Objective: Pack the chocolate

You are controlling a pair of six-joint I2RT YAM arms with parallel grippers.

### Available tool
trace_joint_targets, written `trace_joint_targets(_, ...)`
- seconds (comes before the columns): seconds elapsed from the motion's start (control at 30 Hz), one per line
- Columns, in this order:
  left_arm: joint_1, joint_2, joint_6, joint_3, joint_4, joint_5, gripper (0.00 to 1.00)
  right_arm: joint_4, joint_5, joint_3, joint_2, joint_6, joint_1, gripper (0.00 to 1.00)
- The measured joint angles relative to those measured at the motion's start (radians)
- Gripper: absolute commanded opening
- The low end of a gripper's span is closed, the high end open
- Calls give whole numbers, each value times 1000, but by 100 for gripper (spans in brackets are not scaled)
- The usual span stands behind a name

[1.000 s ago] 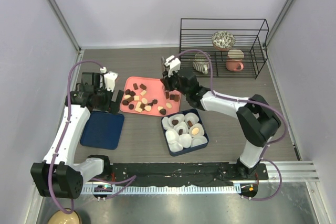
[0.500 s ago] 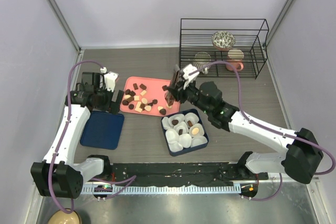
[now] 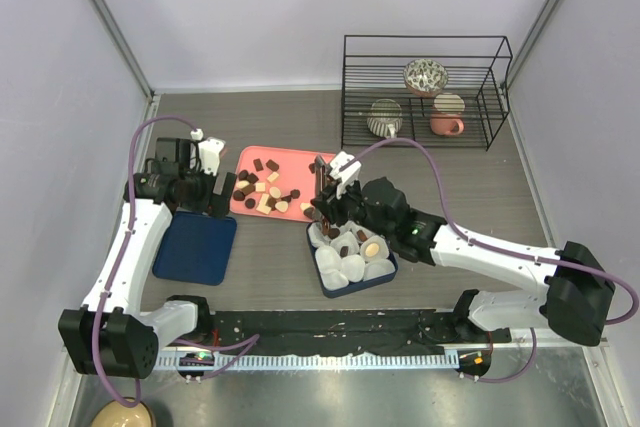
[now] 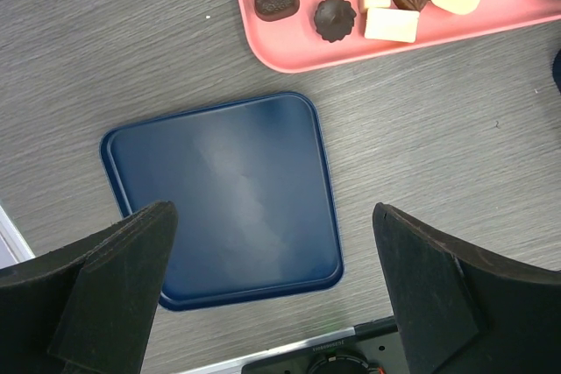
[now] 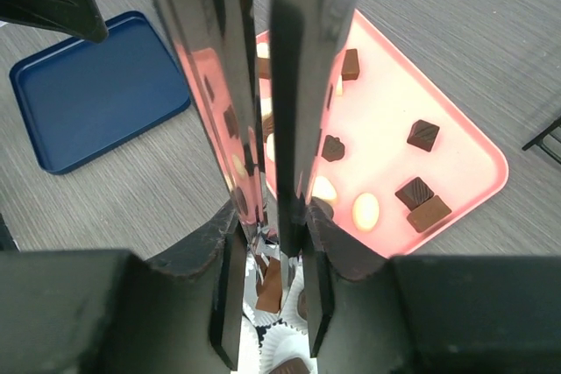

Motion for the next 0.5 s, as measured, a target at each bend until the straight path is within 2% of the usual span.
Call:
trace_joint_targets(0.1, 0, 0, -2, 0, 0, 0, 100, -4, 7, 0, 0, 7, 12, 43)
trace_joint_targets(0.5, 0, -3, -2, 0, 1, 0, 100, -9, 17, 6, 8, 10, 32, 44)
